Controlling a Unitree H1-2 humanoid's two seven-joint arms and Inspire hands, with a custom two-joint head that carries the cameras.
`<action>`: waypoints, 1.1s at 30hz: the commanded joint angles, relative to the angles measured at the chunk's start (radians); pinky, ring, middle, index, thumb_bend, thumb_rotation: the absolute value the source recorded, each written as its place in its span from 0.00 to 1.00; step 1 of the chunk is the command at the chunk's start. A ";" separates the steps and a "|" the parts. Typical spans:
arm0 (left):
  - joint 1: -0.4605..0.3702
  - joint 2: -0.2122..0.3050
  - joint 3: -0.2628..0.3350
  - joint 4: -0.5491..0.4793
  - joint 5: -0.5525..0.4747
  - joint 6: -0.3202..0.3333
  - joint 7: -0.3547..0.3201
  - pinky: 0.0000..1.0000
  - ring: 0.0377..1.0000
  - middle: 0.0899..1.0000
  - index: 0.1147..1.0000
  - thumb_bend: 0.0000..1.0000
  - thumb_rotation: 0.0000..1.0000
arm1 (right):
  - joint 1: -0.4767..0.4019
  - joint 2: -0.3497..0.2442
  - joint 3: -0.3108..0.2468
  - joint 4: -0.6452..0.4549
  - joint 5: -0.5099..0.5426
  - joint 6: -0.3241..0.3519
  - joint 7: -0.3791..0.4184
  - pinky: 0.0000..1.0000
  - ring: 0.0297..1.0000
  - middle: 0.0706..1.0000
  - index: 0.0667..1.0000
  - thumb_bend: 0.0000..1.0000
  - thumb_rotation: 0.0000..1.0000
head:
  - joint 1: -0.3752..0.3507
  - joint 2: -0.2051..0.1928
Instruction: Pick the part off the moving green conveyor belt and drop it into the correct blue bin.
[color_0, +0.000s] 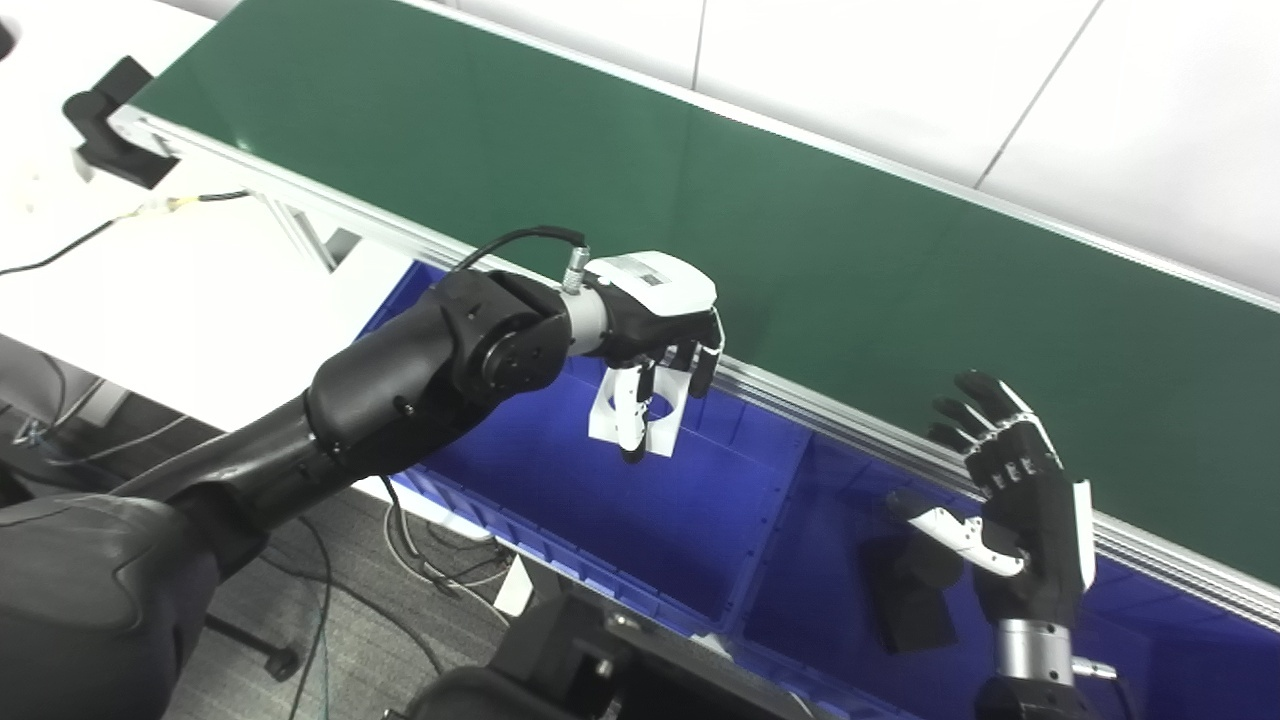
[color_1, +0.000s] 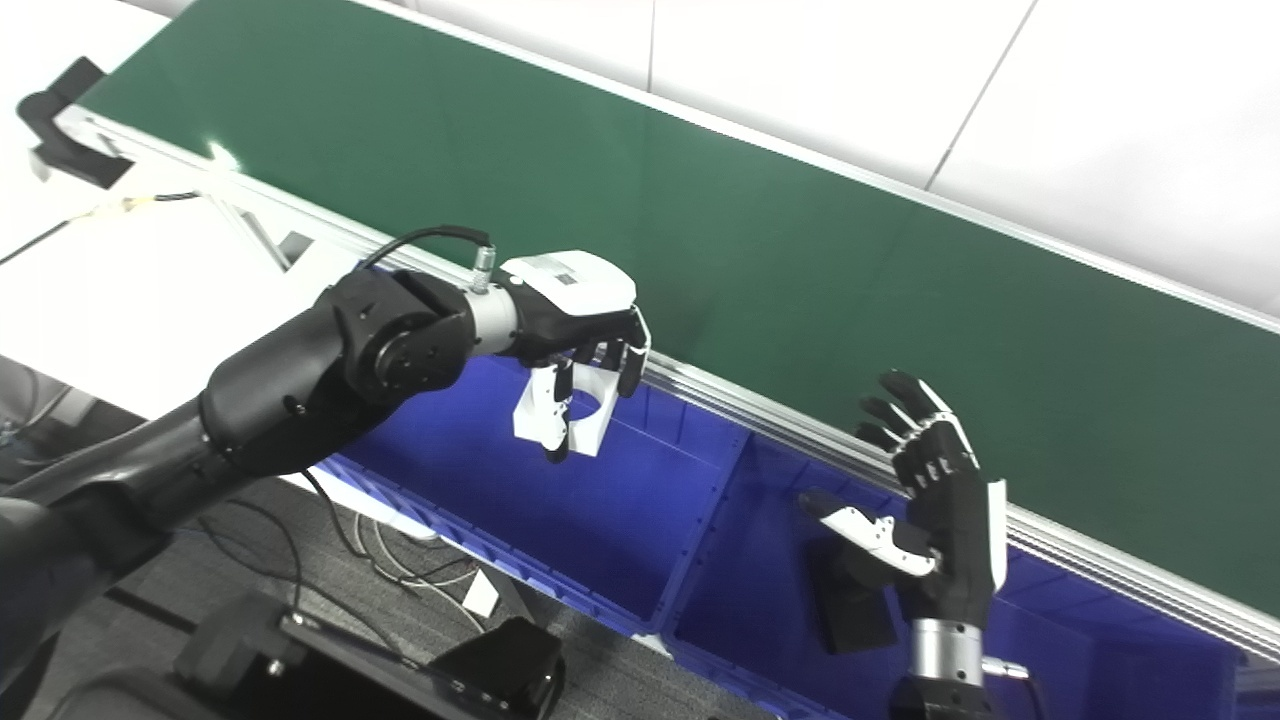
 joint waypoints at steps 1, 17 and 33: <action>0.003 0.013 0.015 0.009 0.020 -0.035 0.043 0.31 0.40 0.47 0.51 0.47 0.00 | -0.016 0.008 -0.001 -0.013 0.013 -0.026 0.016 0.69 0.76 0.81 0.78 0.91 0.14 | -0.003 -0.005; 0.054 -0.011 0.002 0.195 0.051 -0.176 0.265 0.31 0.40 0.45 0.49 0.47 0.00 | -0.013 0.019 0.001 -0.002 0.008 -0.048 0.016 0.69 0.76 0.83 0.78 0.91 0.15 | -0.029 -0.017; 0.040 -0.013 -0.002 0.166 0.036 -0.142 0.146 0.40 0.47 0.49 0.50 0.69 0.08 | -0.008 0.024 0.002 -0.009 -0.007 -0.045 0.011 0.69 0.77 0.83 0.78 0.91 0.16 | -0.043 -0.025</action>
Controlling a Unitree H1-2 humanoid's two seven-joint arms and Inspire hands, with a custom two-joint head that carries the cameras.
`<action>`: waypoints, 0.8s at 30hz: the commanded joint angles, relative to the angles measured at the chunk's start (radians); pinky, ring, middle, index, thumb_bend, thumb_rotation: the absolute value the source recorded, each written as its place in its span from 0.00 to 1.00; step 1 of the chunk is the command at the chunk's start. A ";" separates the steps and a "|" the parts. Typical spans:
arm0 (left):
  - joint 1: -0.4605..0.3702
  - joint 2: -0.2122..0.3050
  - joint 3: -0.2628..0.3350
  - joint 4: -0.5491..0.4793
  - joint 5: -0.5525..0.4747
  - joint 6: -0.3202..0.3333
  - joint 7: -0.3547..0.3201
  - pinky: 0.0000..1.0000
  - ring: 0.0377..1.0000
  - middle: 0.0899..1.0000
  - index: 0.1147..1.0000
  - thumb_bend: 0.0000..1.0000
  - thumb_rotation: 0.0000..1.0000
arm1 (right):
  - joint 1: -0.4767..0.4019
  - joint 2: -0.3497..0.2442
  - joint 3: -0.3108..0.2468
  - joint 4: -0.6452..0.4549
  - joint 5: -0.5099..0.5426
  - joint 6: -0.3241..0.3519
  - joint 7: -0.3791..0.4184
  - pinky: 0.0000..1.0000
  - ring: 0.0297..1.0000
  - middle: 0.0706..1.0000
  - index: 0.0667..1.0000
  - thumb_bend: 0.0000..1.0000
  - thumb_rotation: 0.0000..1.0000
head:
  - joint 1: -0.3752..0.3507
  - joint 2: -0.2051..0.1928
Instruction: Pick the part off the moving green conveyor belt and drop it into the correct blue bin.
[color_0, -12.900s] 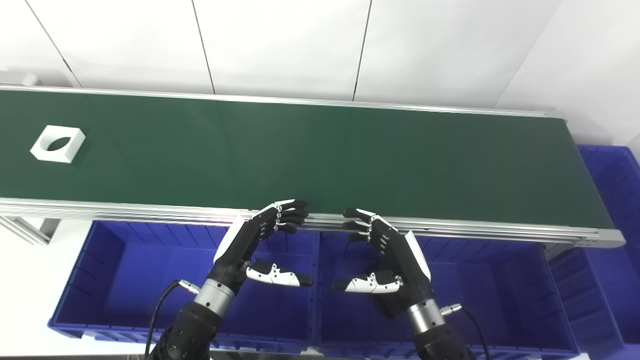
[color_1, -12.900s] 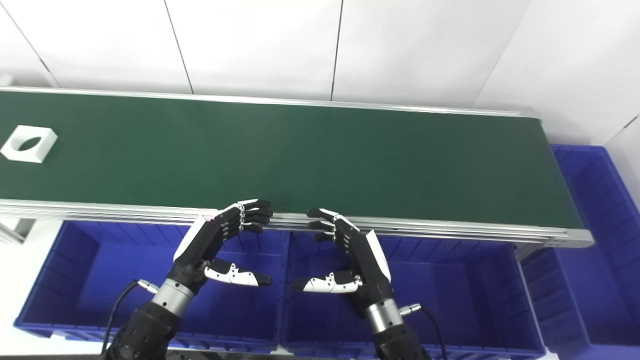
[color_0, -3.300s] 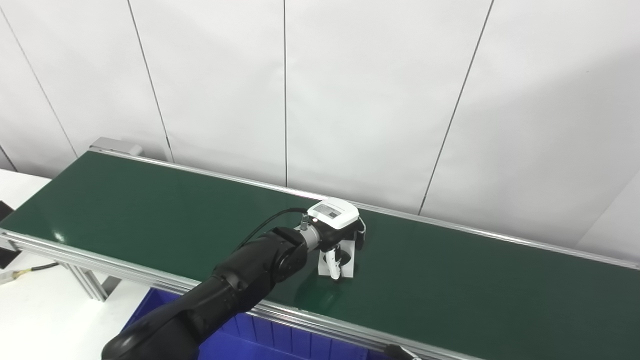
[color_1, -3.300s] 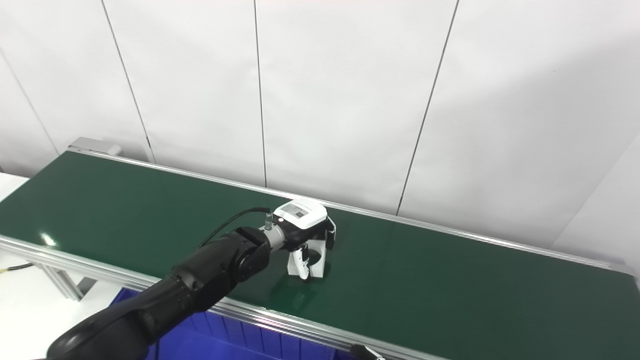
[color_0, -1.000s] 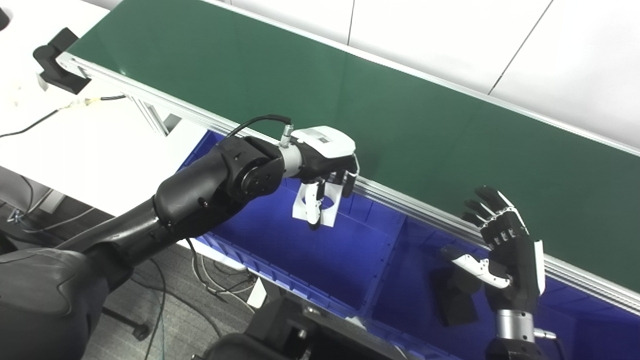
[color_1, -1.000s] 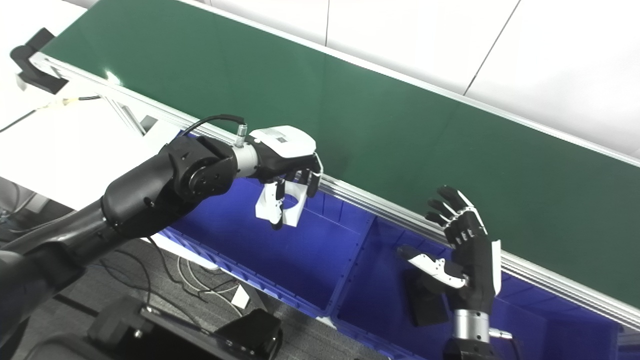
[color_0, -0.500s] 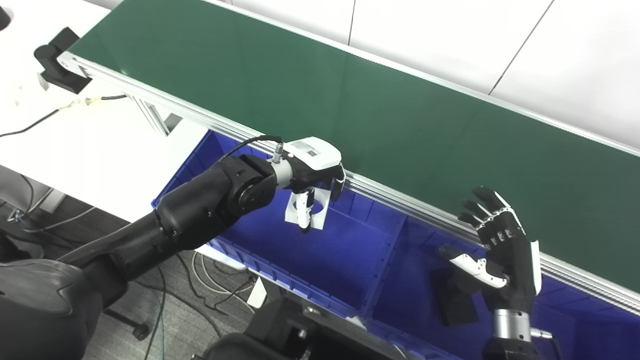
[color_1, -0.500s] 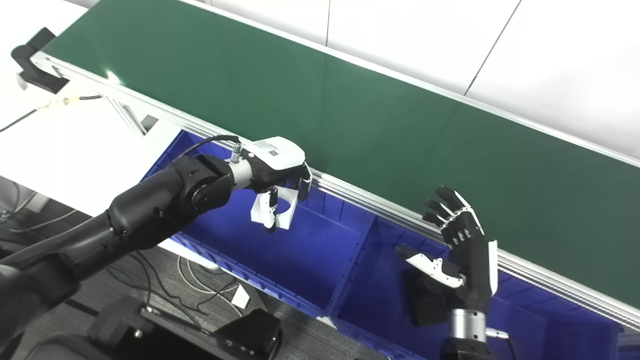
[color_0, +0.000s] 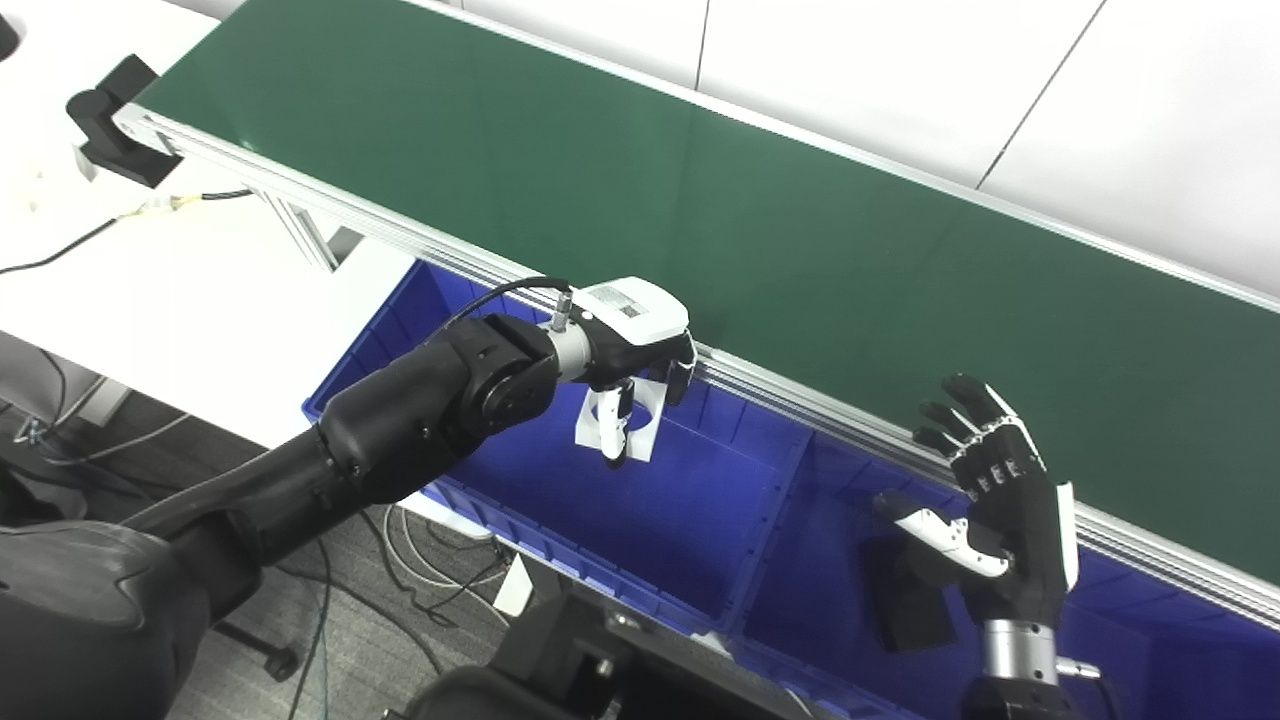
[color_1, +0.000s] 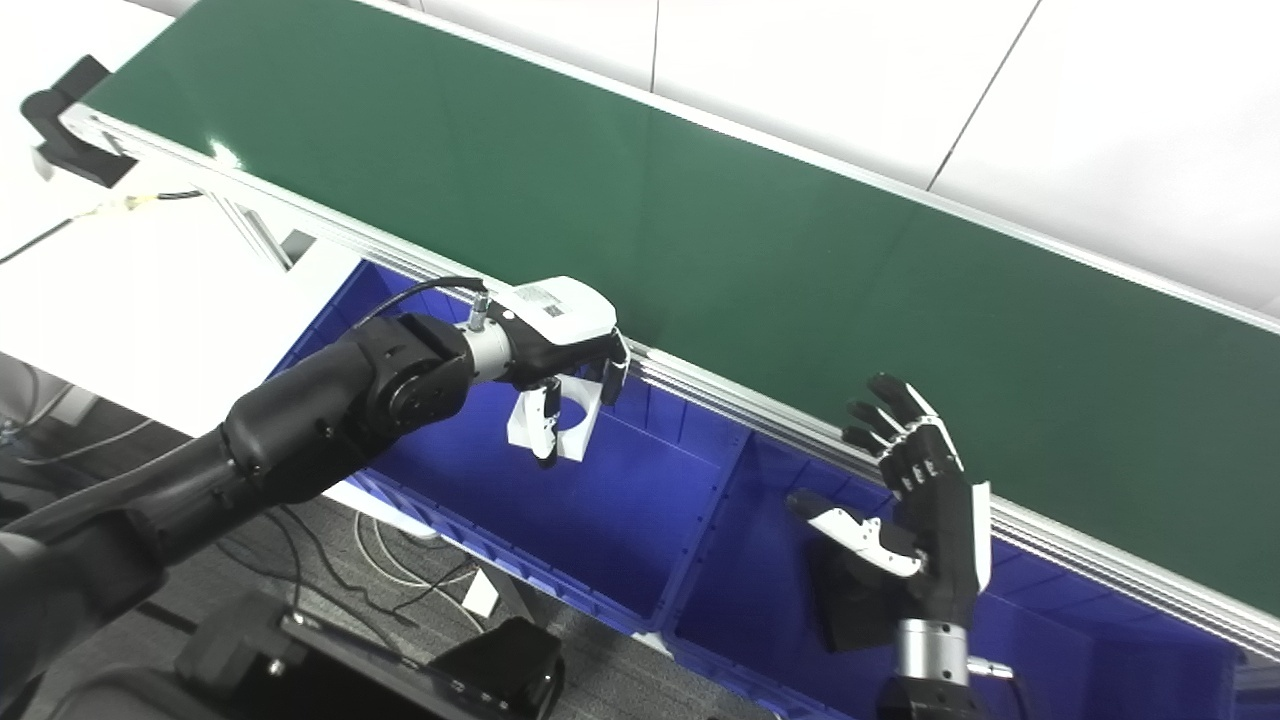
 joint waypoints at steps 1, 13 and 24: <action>-0.031 0.021 -0.005 -0.058 0.007 0.028 -0.082 0.43 0.51 0.55 0.55 0.87 0.17 | -0.013 0.008 0.001 -0.018 0.004 -0.047 0.012 0.69 0.77 0.83 0.78 0.91 0.16 | 0.000 -0.001; -0.062 0.022 -0.002 -0.129 -0.004 0.050 -0.249 0.59 0.69 0.72 0.72 1.00 0.43 | -0.014 0.010 0.001 -0.018 -0.009 -0.042 0.006 0.69 0.76 0.83 0.78 0.91 0.17 | -0.004 -0.006; -0.061 0.010 0.020 -0.170 -0.035 0.054 -0.267 0.58 0.67 0.69 0.70 1.00 0.38 | -0.011 0.012 0.004 -0.016 -0.014 -0.045 0.006 0.68 0.76 0.83 0.78 0.91 0.16 | -0.024 -0.012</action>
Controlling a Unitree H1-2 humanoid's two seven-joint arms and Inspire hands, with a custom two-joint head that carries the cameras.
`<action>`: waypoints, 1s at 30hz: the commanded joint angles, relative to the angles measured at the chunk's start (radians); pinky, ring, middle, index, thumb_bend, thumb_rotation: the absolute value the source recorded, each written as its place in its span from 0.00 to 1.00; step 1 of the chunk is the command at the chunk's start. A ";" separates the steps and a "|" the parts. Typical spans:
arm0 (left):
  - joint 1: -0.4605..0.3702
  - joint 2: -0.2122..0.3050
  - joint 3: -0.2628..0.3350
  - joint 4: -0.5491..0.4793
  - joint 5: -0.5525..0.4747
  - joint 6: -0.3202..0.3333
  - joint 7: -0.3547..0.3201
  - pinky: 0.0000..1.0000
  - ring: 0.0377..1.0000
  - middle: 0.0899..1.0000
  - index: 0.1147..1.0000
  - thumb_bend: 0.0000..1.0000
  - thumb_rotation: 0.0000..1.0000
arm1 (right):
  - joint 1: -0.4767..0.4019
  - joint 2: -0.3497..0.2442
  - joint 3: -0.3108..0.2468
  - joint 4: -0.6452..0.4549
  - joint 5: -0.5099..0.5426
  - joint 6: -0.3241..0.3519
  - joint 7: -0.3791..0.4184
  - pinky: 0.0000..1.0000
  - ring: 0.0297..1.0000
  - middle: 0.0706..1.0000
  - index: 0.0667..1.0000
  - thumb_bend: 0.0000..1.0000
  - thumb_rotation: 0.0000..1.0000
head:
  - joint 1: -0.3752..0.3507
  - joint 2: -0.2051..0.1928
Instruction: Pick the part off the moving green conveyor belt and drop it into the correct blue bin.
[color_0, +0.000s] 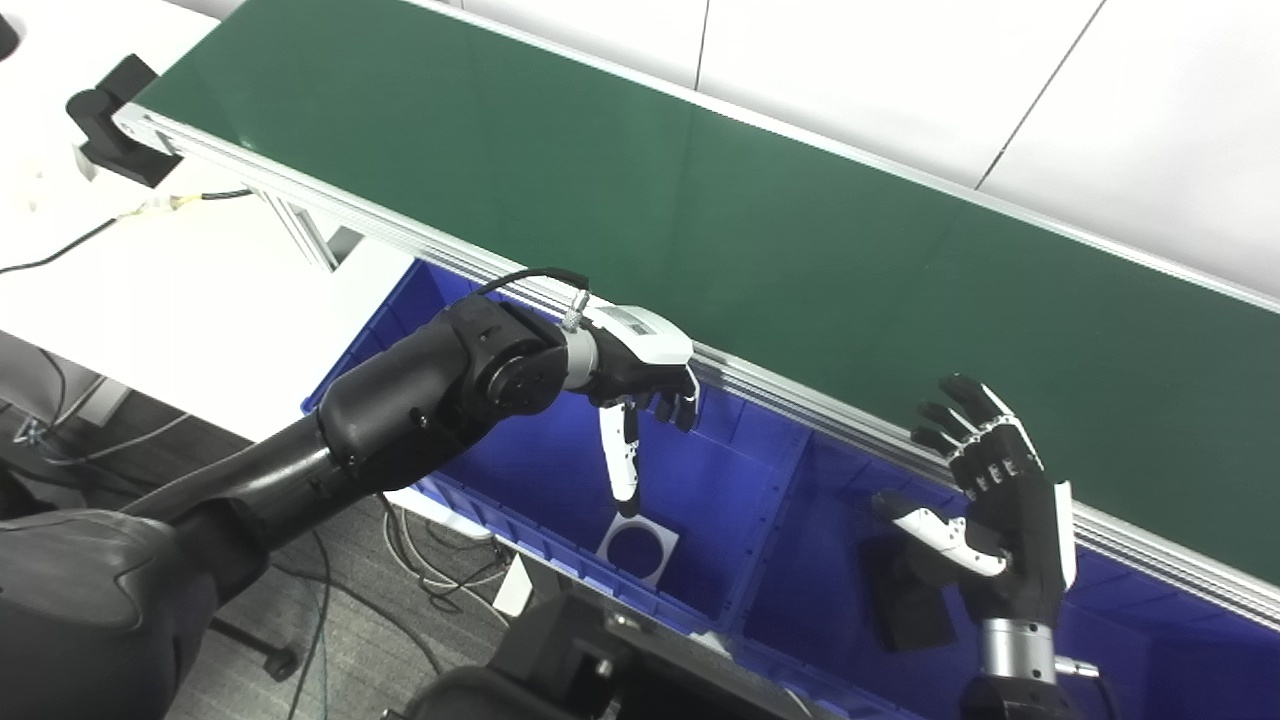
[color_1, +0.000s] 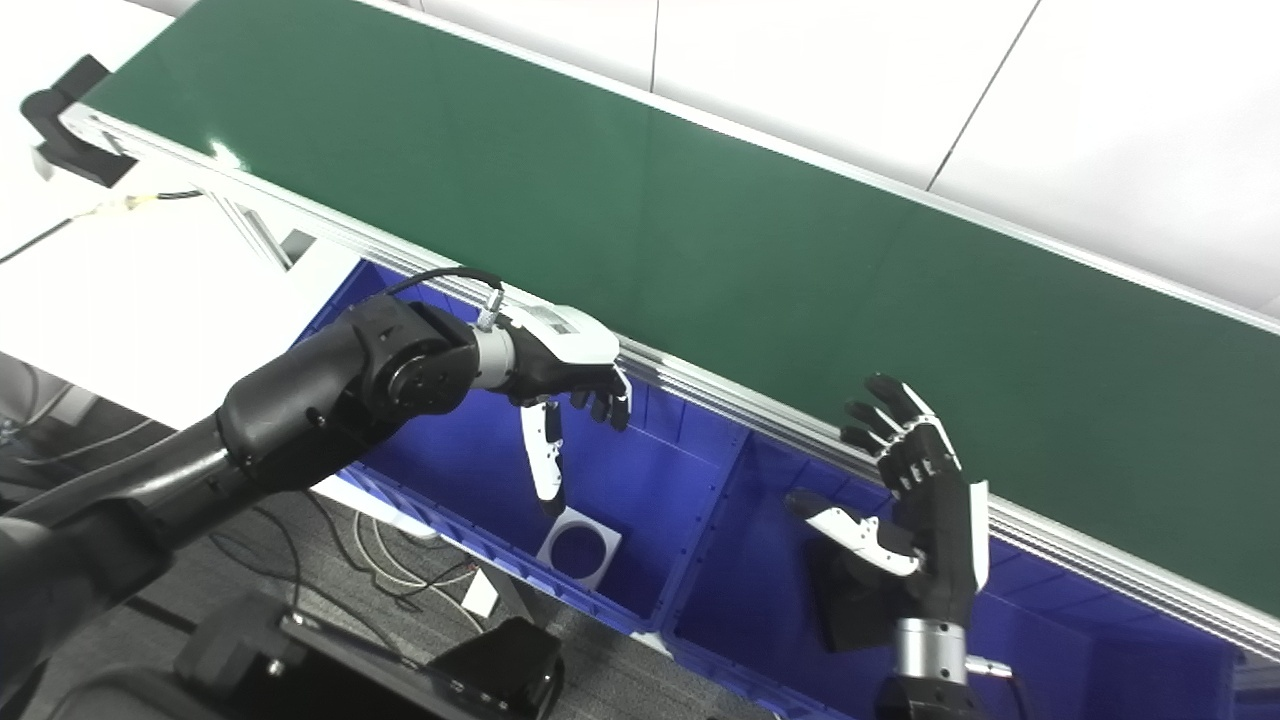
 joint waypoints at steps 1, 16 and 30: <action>-0.020 0.000 0.030 -0.047 -0.033 -0.005 0.027 0.58 0.67 0.69 0.70 1.00 0.38 | -0.011 0.013 0.003 -0.011 -0.002 -0.051 0.006 0.68 0.76 0.82 0.78 0.91 0.16 | -0.027 -0.003; 0.082 -0.277 0.480 0.014 -1.008 0.071 0.103 0.58 0.61 0.65 0.77 1.00 0.20 | -0.013 0.075 0.053 0.076 -0.133 -0.120 -0.050 0.66 0.73 0.85 0.76 0.92 0.20 | -0.567 -0.062; 0.211 -0.387 0.404 0.324 -0.836 -0.461 0.513 0.78 0.81 0.84 0.87 0.97 0.07 | -0.027 0.102 0.089 0.177 -0.220 -0.174 -0.113 0.65 0.75 0.85 0.75 0.93 0.21 | -0.673 -0.159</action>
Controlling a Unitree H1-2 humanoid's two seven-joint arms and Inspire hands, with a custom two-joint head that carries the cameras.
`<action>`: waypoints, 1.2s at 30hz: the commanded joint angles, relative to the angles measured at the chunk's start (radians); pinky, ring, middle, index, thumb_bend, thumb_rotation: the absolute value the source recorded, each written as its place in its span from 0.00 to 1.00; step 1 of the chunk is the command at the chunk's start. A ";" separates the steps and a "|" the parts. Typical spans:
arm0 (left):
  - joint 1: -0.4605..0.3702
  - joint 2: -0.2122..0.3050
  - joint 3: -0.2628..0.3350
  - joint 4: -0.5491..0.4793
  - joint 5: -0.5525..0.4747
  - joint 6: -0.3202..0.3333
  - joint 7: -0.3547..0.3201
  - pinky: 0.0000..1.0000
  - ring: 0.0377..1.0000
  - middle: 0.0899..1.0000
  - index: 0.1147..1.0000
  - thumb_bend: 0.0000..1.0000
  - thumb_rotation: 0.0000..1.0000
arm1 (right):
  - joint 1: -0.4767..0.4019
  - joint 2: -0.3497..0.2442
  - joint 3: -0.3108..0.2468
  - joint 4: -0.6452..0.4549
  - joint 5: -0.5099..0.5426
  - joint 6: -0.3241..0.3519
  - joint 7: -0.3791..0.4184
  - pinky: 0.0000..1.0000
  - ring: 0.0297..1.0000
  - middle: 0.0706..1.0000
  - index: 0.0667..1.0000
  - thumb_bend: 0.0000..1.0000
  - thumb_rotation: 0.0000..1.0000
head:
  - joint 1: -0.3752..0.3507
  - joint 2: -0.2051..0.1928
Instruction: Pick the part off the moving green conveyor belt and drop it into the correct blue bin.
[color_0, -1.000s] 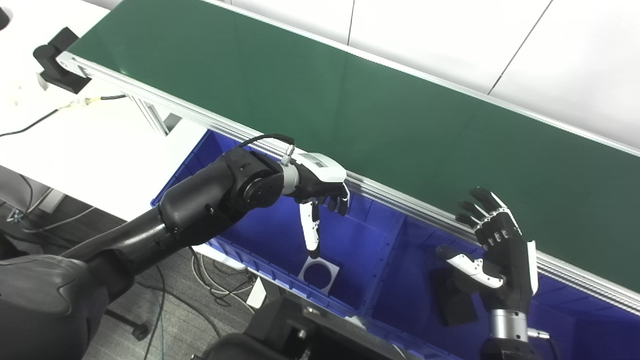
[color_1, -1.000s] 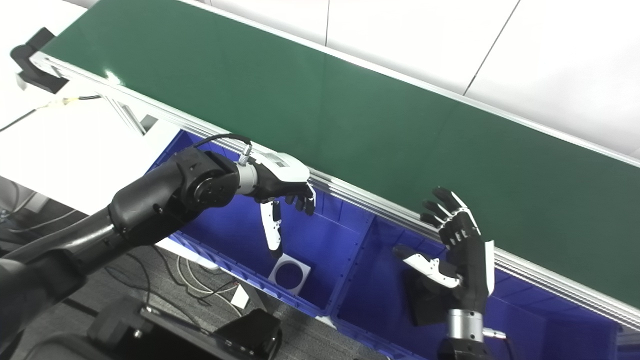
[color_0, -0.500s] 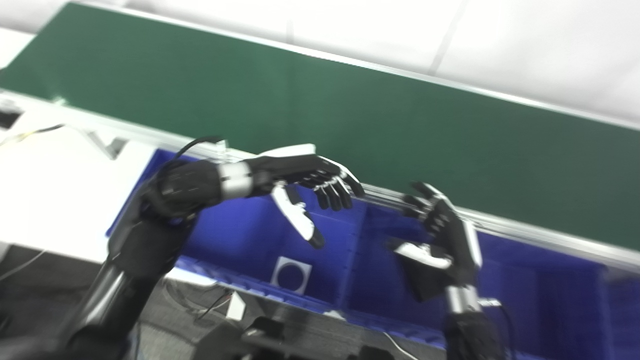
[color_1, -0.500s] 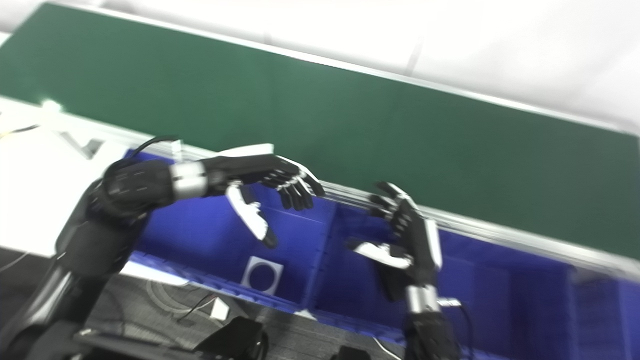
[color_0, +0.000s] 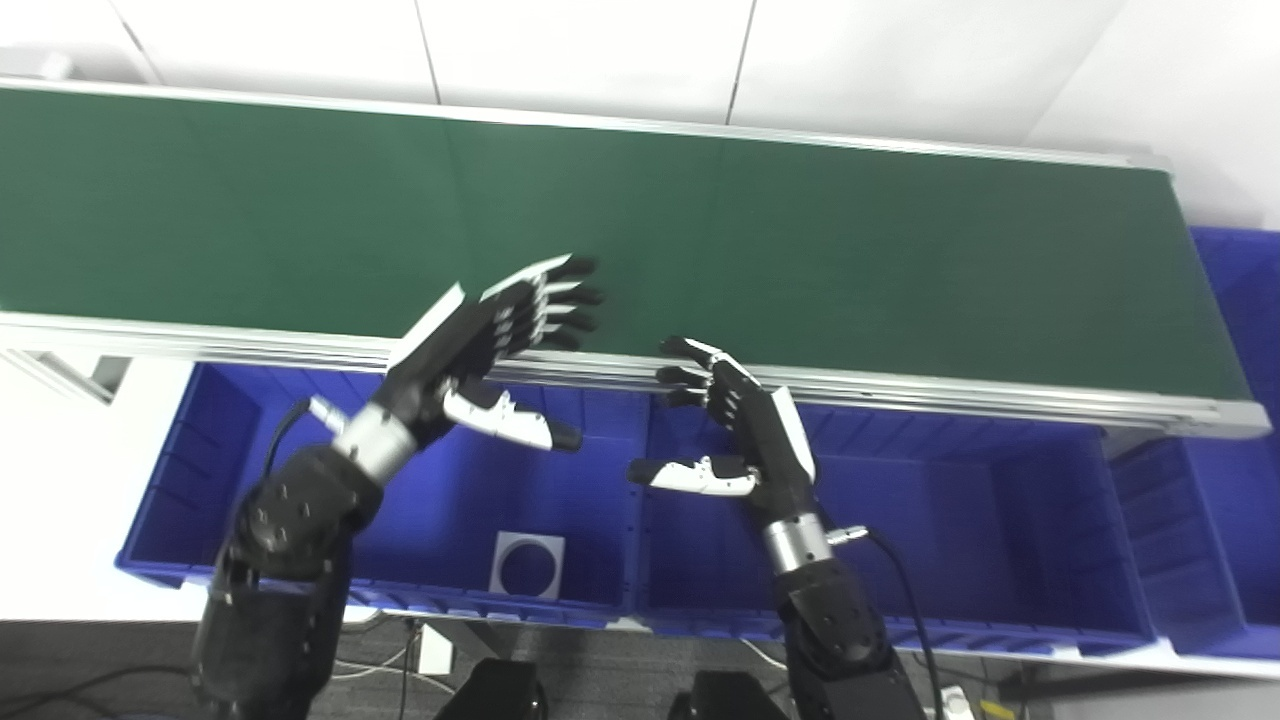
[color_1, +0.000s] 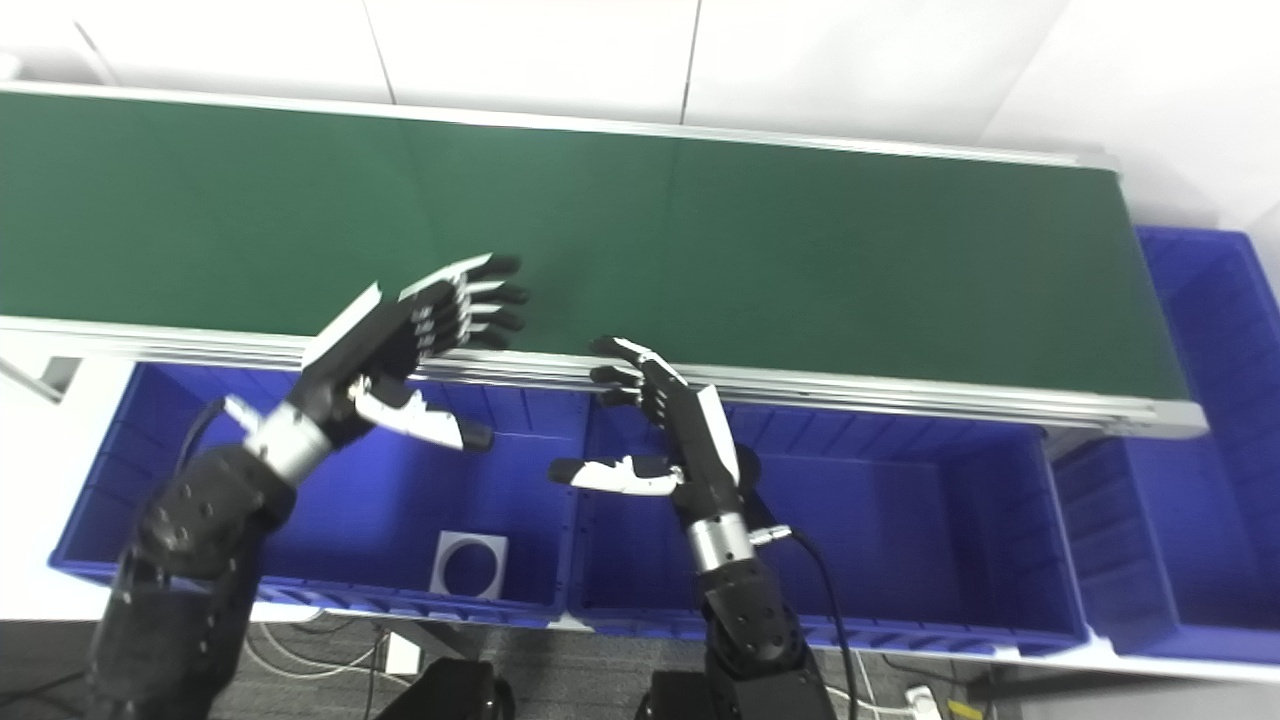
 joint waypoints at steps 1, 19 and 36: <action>-0.016 -0.016 -0.015 0.014 0.019 -0.109 0.060 0.78 0.81 0.84 0.87 0.97 0.07 | -0.004 0.008 0.009 -0.022 0.002 -0.060 -0.006 0.65 0.75 0.85 0.75 0.93 0.21 | 0.020 -0.012; 0.026 0.034 -0.179 0.178 0.459 -0.302 0.369 0.62 0.73 0.79 0.77 0.97 0.08 | 0.025 -0.038 0.006 -0.006 0.065 -0.065 -0.009 0.69 0.76 0.84 0.75 0.92 0.19 | 0.173 -0.118; -0.019 0.063 -0.258 0.303 0.457 -0.337 0.481 0.63 0.73 0.78 0.79 0.94 0.14 | 0.020 -0.059 0.033 -0.002 0.053 -0.065 -0.056 0.67 0.75 0.83 0.75 0.80 0.20 | 0.164 -0.114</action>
